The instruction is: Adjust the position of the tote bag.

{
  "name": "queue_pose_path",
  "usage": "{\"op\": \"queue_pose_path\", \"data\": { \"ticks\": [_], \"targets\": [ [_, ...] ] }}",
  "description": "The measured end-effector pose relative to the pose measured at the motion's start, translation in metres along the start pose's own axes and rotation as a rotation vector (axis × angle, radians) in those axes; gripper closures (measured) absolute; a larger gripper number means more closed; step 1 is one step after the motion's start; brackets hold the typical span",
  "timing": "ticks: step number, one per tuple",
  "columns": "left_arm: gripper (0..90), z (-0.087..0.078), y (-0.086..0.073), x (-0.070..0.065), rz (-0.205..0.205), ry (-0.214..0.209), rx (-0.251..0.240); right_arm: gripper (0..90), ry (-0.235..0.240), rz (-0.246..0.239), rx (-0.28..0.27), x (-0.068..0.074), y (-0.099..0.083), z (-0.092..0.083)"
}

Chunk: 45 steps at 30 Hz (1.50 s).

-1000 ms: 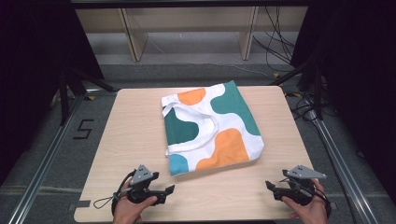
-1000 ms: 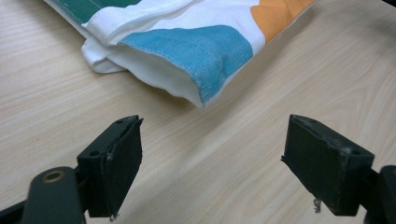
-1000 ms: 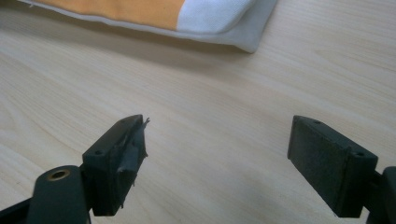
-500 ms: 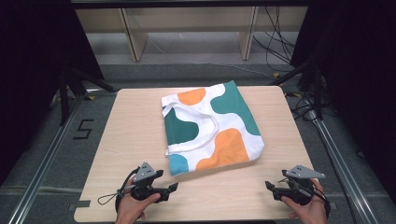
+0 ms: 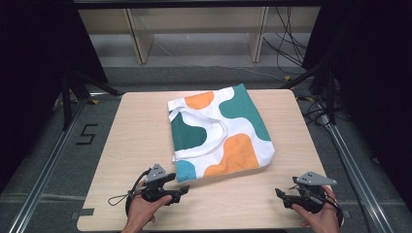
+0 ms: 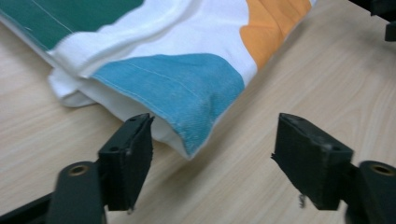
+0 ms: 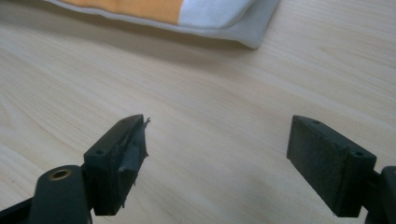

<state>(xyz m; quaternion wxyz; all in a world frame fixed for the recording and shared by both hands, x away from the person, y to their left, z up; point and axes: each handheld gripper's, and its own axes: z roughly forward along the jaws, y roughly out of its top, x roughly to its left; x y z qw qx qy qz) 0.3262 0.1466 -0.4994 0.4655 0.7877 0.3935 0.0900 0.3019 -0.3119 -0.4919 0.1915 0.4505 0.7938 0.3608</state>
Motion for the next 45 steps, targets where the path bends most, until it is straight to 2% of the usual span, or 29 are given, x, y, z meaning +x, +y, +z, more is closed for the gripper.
{"op": "queue_pose_path", "data": {
  "ticks": [3,4,6,7,8,9,10,11,12,13,17,18,19,21,22,23,25,26,27,29,30,31,32,35,39,40,43,44,45],
  "targets": [
    [33.5,0.005,0.000,-0.001,-0.009,-0.006,0.008,20.9,0.007,0.022,0.006,0.001,0.001,-0.001],
    [36.3,0.006,0.001,-0.001,0.014,0.011,0.028,21.1,0.007,0.022,0.006,0.002,0.001,-0.001],
    [45.5,0.006,0.001,-0.001,0.037,0.035,0.021,21.1,0.010,0.020,0.006,0.001,0.001,0.000],
    [51.4,0.006,0.001,-0.001,0.037,0.035,0.021,21.1,0.010,0.020,0.006,0.001,0.001,0.000],
    [51.4,0.006,0.002,-0.001,0.044,0.038,0.007,21.1,0.009,0.006,-0.003,0.001,0.001,0.000],
    [63.2,0.004,0.003,0.000,0.083,0.039,0.033,21.3,0.005,0.047,0.014,0.005,0.001,-0.001],
    [68.2,0.004,0.003,-0.004,0.077,0.029,0.008,21.4,0.006,0.045,0.016,0.005,0.001,-0.001],
    [69.8,0.004,0.003,-0.004,0.077,0.029,0.008,21.4,0.004,0.037,0.010,0.004,0.001,-0.001],
    [72.3,0.005,0.004,-0.009,0.127,0.013,0.018,21.5,0.004,0.020,0.005,0.002,0.001,0.000],
    [74.8,0.005,0.004,-0.009,0.127,0.013,0.018,21.5,0.004,0.020,0.005,0.002,0.001,0.000],
    [76.5,0.012,0.005,-0.021,0.167,-0.028,0.025,21.9,0.019,0.015,0.017,0.001,0.001,-0.001],
    [77.2,0.014,0.006,-0.028,0.160,-0.041,0.020,21.9,0.017,0.021,0.020,0.001,0.002,-0.001],
    [77.7,0.017,0.007,-0.031,0.184,-0.053,0.032,21.9,0.020,0.019,0.020,0.000,0.002,0.000],
    [78.6,0.025,0.009,-0.041,0.194,-0.074,0.027,22.1,0.003,0.020,0.011,0.000,0.001,-0.001],
    [79.3,0.034,0.011,-0.052,0.201,-0.099,0.026,22.2,-0.005,-0.011,-0.003,-0.001,0.001,0.001],
    [79.4,0.034,0.011,-0.052,0.201,-0.099,0.026,22.4,0.004,0.003,-0.001,0.000,0.002,0.000],
    [79.7,0.046,0.014,-0.068,0.225,-0.130,0.035,22.5,0.004,0.002,-0.001,-0.001,0.002,0.000],
    [79.9,0.056,0.018,-0.080,0.256,-0.145,0.041,22.7,-0.001,0.015,0.005,-0.001,0.001,-0.002],
    [79.9,0.056,0.018,-0.080,0.256,-0.145,0.041,22.7,0.006,0.019,-0.001,-0.001,0.001,-0.001],
    [79.7,0.067,0.021,-0.093,0.278,-0.166,0.047,22.7,0.006,0.026,-0.003,-0.001,0.001,-0.001],
    [79.5,0.078,0.024,-0.104,0.295,-0.181,0.052,22.9,-0.003,-0.001,-0.011,-0.003,0.001,-0.002],
    [79.2,0.078,0.024,-0.104,0.295,-0.181,0.052,22.9,-0.003,-0.001,-0.011,-0.003,0.001,-0.002],
    [79.2,0.083,0.025,-0.109,0.306,-0.185,0.046,23.0,-0.006,0.050,-0.002,0.002,0.001,-0.004],
    [79.0,0.096,0.027,-0.120,0.317,-0.194,0.046,23.2,-0.006,0.019,-0.004,-0.003,0.001,-0.004],
    [79.1,0.109,0.030,-0.130,0.337,-0.208,0.046,23.4,-0.013,0.027,-0.015,-0.004,0.001,-0.004],
    [79.1,0.112,0.030,-0.132,0.349,-0.199,0.043,23.4,-0.022,0.067,-0.001,0.000,0.001,-0.006],
    [79.1,0.120,0.030,-0.136,0.339,-0.209,0.044,23.5,-0.019,0.033,-0.012,-0.005,0.001,-0.007],
    [79.0,0.122,0.031,-0.137,0.346,-0.212,0.050,23.6,-0.023,0.080,0.003,-0.002,0.001,-0.008],
    [78.6,0.130,0.032,-0.143,0.352,-0.217,0.052,23.6,-0.025,0.066,-0.003,-0.003,0.001,-0.008]
  ]
}}
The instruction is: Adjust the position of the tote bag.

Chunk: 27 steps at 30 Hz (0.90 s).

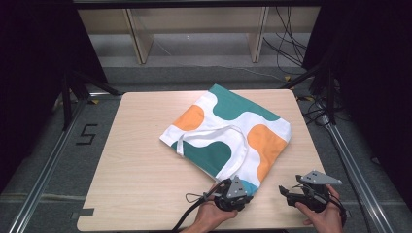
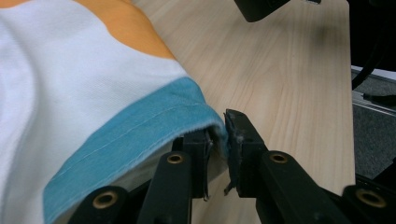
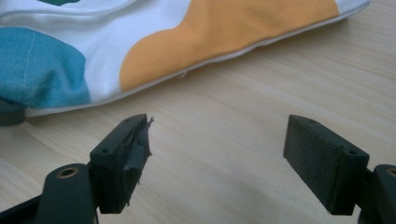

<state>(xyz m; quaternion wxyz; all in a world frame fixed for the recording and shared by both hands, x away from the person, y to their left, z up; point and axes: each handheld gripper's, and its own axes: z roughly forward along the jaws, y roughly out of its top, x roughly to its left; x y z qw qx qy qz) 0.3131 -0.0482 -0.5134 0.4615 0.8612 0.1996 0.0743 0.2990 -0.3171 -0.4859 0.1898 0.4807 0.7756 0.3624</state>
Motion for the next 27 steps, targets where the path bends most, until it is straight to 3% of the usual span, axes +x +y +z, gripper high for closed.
{"op": "queue_pose_path", "data": {
  "ticks": [2,3,5,6,9,10,11,12,13,14,15,16,17,18,19,20,22,23,24,25,27],
  "targets": [
    [77.0,0.004,0.001,-0.002,0.006,-0.006,0.000,23.7,-0.002,0.002,-0.008,0.000,0.000,0.000],
    [73.8,0.006,0.002,-0.003,0.008,-0.012,0.007,23.7,0.002,-0.027,-0.021,-0.004,0.000,0.001],
    [63.7,0.004,0.002,-0.004,0.015,-0.024,0.028,23.9,-0.011,0.018,-0.007,-0.001,-0.001,-0.002],
    [57.6,-0.007,0.003,-0.003,0.004,-0.035,0.014,24.0,-0.007,-0.031,-0.028,-0.006,0.000,-0.001],
    [46.3,-0.027,0.003,0.003,0.008,-0.036,0.001,24.1,-0.008,-0.024,-0.030,-0.008,-0.001,-0.002],
    [41.7,-0.051,0.000,0.010,-0.024,-0.035,-0.023,24.1,-0.013,0.004,-0.022,-0.005,-0.001,-0.003],
    [39.1,-0.051,0.000,0.010,-0.024,-0.035,-0.023,24.0,-0.003,-0.022,-0.031,-0.007,-0.001,-0.002],
    [38.7,-0.078,-0.008,0.021,-0.029,0.039,-0.033,24.1,0.003,-0.027,-0.036,-0.007,-0.001,-0.002],
    [37.2,-0.078,-0.008,0.021,-0.029,0.039,-0.033,24.1,0.005,0.005,-0.031,-0.002,-0.001,-0.003],
    [36.0,-0.103,-0.022,0.035,-0.065,0.103,-0.060,24.2,0.014,-0.005,-0.036,-0.001,0.000,-0.003],
    [35.5,-0.103,-0.022,0.035,-0.065,0.103,-0.060,24.2,0.014,-0.005,-0.036,-0.001,0.000,-0.003],
    [34.5,-0.116,-0.031,0.043,-0.073,0.143,-0.052,25.0,0.049,-0.045,-0.053,0.001,0.001,-0.001],
    [34.5,-0.127,-0.041,0.052,-0.081,0.185,-0.041,25.0,0.049,-0.045,-0.053,0.001,0.001,-0.001],
    [33.8,-0.139,-0.052,0.062,-0.107,0.251,-0.027,25.0,0.061,-0.050,-0.060,0.005,0.002,0.000],
    [32.9,-0.146,-0.059,0.067,-0.142,0.278,-0.004,25.0,0.079,-0.055,-0.066,0.010,0.004,0.000],
    [31.4,-0.160,-0.072,0.076,-0.201,0.316,-0.024,24.2,0.094,-0.048,-0.076,0.020,0.007,0.000],
    [30.9,-0.166,-0.076,0.079,-0.211,0.331,-0.011,23.7,0.118,-0.050,-0.077,0.026,0.009,-0.003],
    [30.1,-0.171,-0.080,0.083,-0.215,0.347,-0.015,23.3,0.134,-0.088,-0.105,0.029,0.012,-0.001],
    [29.3,-0.173,-0.082,0.083,-0.238,0.350,-0.031,23.1,0.147,-0.096,-0.100,0.035,0.015,-0.001],
    [28.7,-0.176,-0.084,0.085,-0.234,0.358,-0.024,22.7,0.160,-0.086,-0.086,0.040,0.016,-0.001],
    [27.1,-0.179,-0.088,0.087,-0.259,0.365,-0.032,22.5,0.181,-0.122,-0.088,0.051,0.021,0.002]
  ]
}}
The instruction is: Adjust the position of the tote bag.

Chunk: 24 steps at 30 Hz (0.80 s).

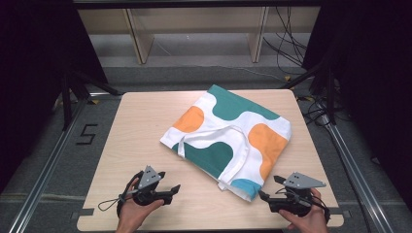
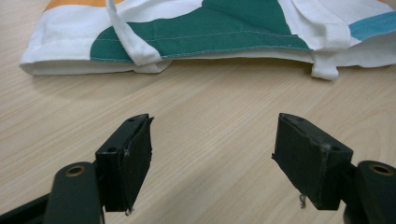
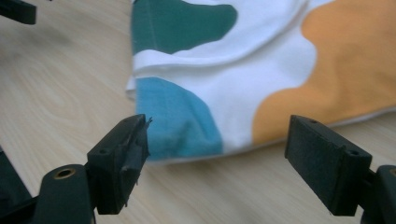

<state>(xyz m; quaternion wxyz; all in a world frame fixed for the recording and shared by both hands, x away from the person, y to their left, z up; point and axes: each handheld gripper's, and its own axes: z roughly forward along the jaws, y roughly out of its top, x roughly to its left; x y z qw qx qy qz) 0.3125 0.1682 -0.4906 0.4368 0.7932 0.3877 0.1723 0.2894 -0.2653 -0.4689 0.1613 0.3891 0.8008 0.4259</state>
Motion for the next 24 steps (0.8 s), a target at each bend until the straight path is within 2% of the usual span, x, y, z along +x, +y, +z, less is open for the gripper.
{"op": "queue_pose_path", "data": {
  "ticks": [1,2,3,4,6,7,8,9,10,11,12,14,15,16,17,18,19,21,22,23,24],
  "targets": [
    [27.1,0.000,0.000,0.000,0.000,0.000,0.000,22.5,0.000,0.000,0.000,0.000,0.000,0.000],
    [27.1,-0.002,0.000,0.002,0.029,0.003,0.020,22.4,0.008,0.018,0.010,0.005,0.001,0.001],
    [27.0,-0.001,0.000,0.002,0.022,0.008,0.002,22.4,0.006,-0.035,-0.008,0.005,0.003,0.005],
    [26.8,-0.001,-0.001,0.003,0.033,0.013,0.010,22.4,0.007,-0.049,-0.002,0.008,0.005,0.008],
    [25.9,0.001,-0.001,0.002,0.009,0.021,0.007,22.4,0.010,-0.081,0.014,0.015,0.008,0.015],
    [25.4,0.000,-0.001,0.005,0.044,0.025,0.029,22.4,0.014,-0.107,0.038,0.021,0.012,0.024],
    [25.3,0.000,-0.001,0.005,0.044,0.025,0.029,22.4,0.014,-0.107,0.038,0.021,0.012,0.024],
    [25.3,0.000,-0.001,0.004,0.021,0.027,0.031,22.4,0.014,-0.122,0.053,0.024,0.014,0.028],
    [25.1,0.000,-0.001,0.004,0.018,0.026,0.030,22.4,0.013,-0.146,0.059,0.028,0.016,0.035],
    [25.0,0.000,-0.001,0.006,0.044,0.034,0.032,22.5,0.023,-0.154,0.080,0.035,0.019,0.044],
    [24.9,0.000,-0.001,0.006,0.044,0.034,0.032,22.5,0.023,-0.154,0.080,0.035,0.019,0.044],
    [24.9,0.000,0.000,0.006,0.042,0.039,0.034,23.9,-0.003,-0.181,0.111,0.040,0.021,0.051],
    [24.7,0.000,-0.001,0.007,0.039,0.035,0.030,24.6,-0.021,-0.213,0.125,0.041,0.021,0.055],
    [24.7,0.000,-0.001,0.008,0.039,0.044,0.037,26.9,-0.045,-0.241,0.163,0.042,0.020,0.060],
    [24.7,0.000,-0.001,0.008,0.039,0.044,0.037,26.9,-0.045,-0.241,0.163,0.042,0.020,0.060],
    [24.7,0.000,-0.001,0.009,0.023,0.043,0.036,33.4,-0.073,-0.256,0.201,0.041,0.018,0.062],
    [24.7,0.000,-0.001,0.010,0.022,0.047,0.036,33.4,-0.073,-0.256,0.201,0.041,0.018,0.062],
    [24.6,0.001,-0.001,0.011,0.016,0.051,0.035,42.2,-0.105,-0.271,0.208,0.038,0.016,0.062],
    [24.7,0.000,-0.001,0.014,0.042,0.054,0.045,45.8,-0.104,-0.268,0.210,0.036,0.016,0.061],
    [24.6,0.001,-0.002,0.012,0.009,0.060,0.033,56.5,-0.084,-0.265,0.208,0.032,0.016,0.059],
    [24.6,0.000,-0.001,0.013,0.017,0.062,0.035,58.9,-0.086,-0.259,0.216,0.032,0.015,0.056]
  ]
}}
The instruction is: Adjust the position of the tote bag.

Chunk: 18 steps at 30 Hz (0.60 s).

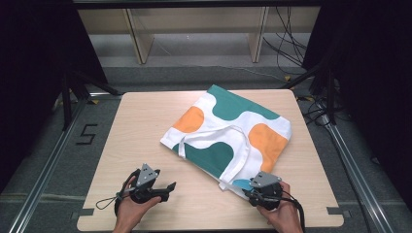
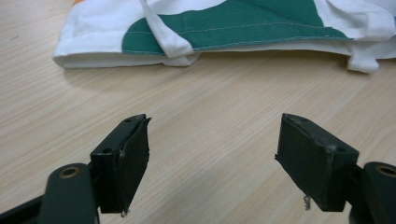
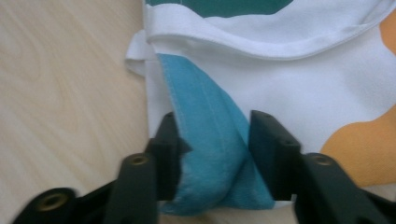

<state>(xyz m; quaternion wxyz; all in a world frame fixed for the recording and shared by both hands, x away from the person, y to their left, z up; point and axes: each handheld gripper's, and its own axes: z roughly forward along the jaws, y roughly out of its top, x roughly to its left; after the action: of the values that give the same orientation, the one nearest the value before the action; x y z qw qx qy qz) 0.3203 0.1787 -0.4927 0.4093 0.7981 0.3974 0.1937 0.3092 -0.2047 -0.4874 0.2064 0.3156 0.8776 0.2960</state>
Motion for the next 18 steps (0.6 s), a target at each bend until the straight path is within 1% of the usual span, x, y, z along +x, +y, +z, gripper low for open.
{"op": "queue_pose_path", "data": {
  "ticks": [1,2,3,4,5,6,7,8,9,10,11,12,13,14,15,16,17,18],
  "targets": [
    [24.5,0.000,0.000,0.001,0.015,0.001,0.002,63.3,-0.011,-0.014,0.021,-0.001,-0.003,-0.003],
    [24.5,-0.001,0.000,0.002,0.014,0.006,0.002,63.3,-0.011,-0.014,0.021,-0.001,-0.003,-0.003],
    [24.5,0.000,-0.001,0.001,-0.015,0.014,-0.018,65.6,-0.020,-0.015,0.018,-0.003,-0.004,-0.004],
    [24.4,0.000,-0.001,0.002,-0.010,0.020,-0.016,70.2,-0.026,-0.011,0.011,-0.006,-0.007,-0.009],
    [24.2,0.000,-0.002,0.002,-0.033,0.013,-0.023,73.3,-0.027,0.001,0.001,-0.010,-0.010,-0.014],
    [24.1,0.000,-0.002,0.003,-0.029,0.021,-0.021,74.9,-0.029,0.023,-0.016,-0.014,-0.012,-0.019],
    [24.1,-0.002,-0.001,0.006,0.011,0.037,0.004,77.8,-0.046,0.038,-0.042,-0.024,-0.019,-0.030],
    [23.9,-0.002,-0.001,0.006,0.011,0.037,0.004,77.8,-0.046,0.038,-0.042,-0.024,-0.019,-0.030],
    [23.5,-0.001,-0.001,0.007,0.005,0.042,0.001,79.3,-0.055,0.058,-0.065,-0.036,-0.027,-0.037],
    [23.5,0.000,-0.001,0.005,-0.024,0.043,-0.013,79.3,-0.055,0.058,-0.065,-0.036,-0.027,-0.037],
    [23.5,0.001,-0.001,0.006,-0.018,0.055,-0.005,79.3,-0.067,0.062,-0.072,-0.041,-0.030,-0.040],
    [23.5,0.002,0.000,0.008,0.009,0.057,0.018,79.6,-0.083,0.087,-0.088,-0.046,-0.034,-0.044],
    [23.2,0.005,0.000,0.008,0.006,0.059,0.011,79.6,-0.083,0.131,-0.115,-0.057,-0.040,-0.050],
    [23.3,0.007,0.001,0.008,0.008,0.056,0.022,79.6,-0.089,0.145,-0.124,-0.059,-0.041,-0.052],
    [23.3,0.012,0.002,0.007,0.000,0.056,0.024,79.6,-0.089,0.145,-0.124,-0.059,-0.041,-0.052],
    [23.2,0.018,0.004,0.005,0.060,0.047,0.063,79.4,-0.096,0.153,-0.141,-0.065,-0.044,-0.053],
    [23.3,0.018,0.004,0.005,0.060,0.047,0.063,79.3,-0.091,0.178,-0.133,-0.064,-0.045,-0.054],
    [23.5,0.026,0.008,0.003,0.084,0.057,0.093,79.4,-0.092,0.181,-0.141,-0.065,-0.046,-0.053]
  ]
}}
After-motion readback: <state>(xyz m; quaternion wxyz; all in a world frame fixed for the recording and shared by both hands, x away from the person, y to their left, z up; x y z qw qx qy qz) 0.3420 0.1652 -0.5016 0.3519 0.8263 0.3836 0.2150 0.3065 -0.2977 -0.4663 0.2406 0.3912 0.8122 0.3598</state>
